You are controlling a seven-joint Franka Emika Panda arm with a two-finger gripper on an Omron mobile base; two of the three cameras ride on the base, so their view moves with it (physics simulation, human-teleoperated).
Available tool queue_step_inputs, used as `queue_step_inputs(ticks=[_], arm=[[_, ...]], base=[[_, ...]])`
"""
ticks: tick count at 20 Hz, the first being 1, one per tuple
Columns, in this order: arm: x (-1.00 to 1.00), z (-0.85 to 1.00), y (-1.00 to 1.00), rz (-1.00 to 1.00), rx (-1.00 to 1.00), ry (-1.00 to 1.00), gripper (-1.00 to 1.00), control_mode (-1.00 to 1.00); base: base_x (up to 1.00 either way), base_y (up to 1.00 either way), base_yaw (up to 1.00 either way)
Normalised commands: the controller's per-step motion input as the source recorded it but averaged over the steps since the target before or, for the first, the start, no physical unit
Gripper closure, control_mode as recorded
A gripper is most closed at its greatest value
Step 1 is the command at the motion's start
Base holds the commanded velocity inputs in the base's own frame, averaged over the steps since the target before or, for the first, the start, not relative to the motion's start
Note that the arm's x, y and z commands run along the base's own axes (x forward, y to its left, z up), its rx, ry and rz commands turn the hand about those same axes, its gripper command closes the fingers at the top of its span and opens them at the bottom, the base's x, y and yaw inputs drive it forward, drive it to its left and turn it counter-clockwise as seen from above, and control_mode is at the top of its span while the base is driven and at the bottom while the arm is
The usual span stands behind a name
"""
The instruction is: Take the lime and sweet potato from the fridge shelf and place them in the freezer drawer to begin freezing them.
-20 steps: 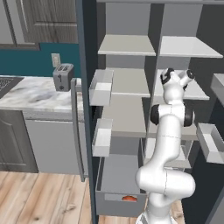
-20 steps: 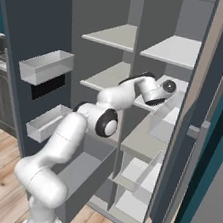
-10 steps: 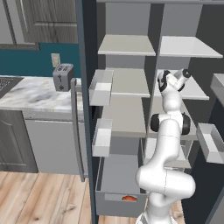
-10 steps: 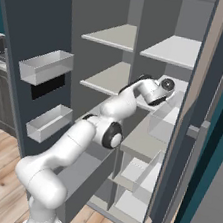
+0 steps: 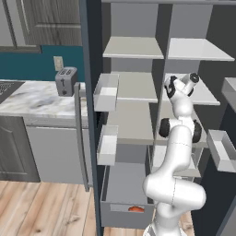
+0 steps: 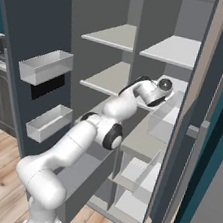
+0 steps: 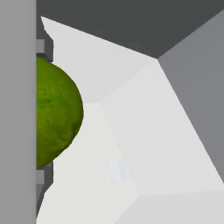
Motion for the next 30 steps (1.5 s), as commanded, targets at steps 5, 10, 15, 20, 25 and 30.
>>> queue_step_inputs(ticks=[5,10,15,20,25,30], arm=[[-0.18,-0.34,0.00,0.04,0.00,-0.08,1.00,-1.00],[-0.35,-0.52,0.00,0.07,0.00,-0.20,1.00,-1.00],[-0.47,-0.42,-0.04,0.08,0.02,-0.08,1.00,-1.00],[-0.62,0.15,-0.17,0.05,0.08,0.02,1.00,-1.00],[-0.55,0.49,-0.28,0.06,0.09,0.15,1.00,-1.00],[-0.48,0.25,-0.05,0.08,0.05,0.25,1.00,-1.00]], base=[[0.00,0.00,0.00],[0.00,0.00,0.00],[0.00,0.00,0.00],[0.00,0.00,0.00],[0.00,0.00,0.00],[0.00,0.00,0.00]])
